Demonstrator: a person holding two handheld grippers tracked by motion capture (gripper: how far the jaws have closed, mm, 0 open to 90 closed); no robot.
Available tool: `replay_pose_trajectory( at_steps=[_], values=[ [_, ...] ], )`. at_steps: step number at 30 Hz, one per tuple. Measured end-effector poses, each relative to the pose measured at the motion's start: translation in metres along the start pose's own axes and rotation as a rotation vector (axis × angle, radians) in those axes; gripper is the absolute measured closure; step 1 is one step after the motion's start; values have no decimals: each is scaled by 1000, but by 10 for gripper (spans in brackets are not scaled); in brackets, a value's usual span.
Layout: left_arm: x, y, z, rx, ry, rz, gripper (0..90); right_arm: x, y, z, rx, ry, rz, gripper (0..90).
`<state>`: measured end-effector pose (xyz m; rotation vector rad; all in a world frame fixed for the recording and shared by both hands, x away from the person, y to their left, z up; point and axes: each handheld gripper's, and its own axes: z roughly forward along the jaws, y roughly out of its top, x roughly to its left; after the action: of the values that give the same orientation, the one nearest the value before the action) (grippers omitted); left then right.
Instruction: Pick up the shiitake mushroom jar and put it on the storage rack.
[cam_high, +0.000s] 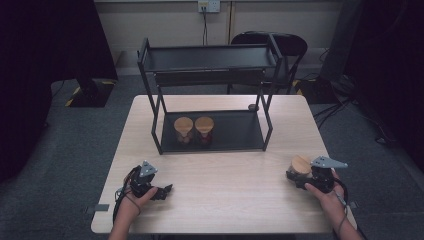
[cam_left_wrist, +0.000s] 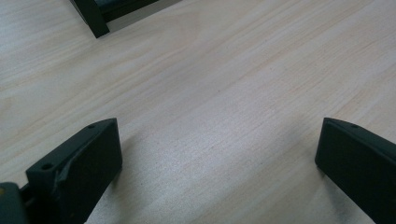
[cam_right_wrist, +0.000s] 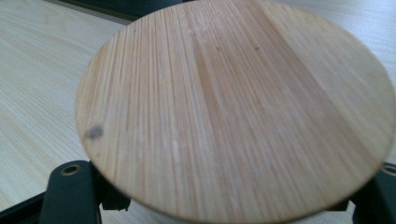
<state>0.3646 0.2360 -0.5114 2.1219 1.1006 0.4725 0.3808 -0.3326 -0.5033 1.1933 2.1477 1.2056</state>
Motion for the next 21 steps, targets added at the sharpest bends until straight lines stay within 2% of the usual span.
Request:
replay_pose_trajectory(
  at_steps=[21],
  values=[
    [0,0,0,0,0,0,2,10,14,3,20,39,-52,250]
  ],
)
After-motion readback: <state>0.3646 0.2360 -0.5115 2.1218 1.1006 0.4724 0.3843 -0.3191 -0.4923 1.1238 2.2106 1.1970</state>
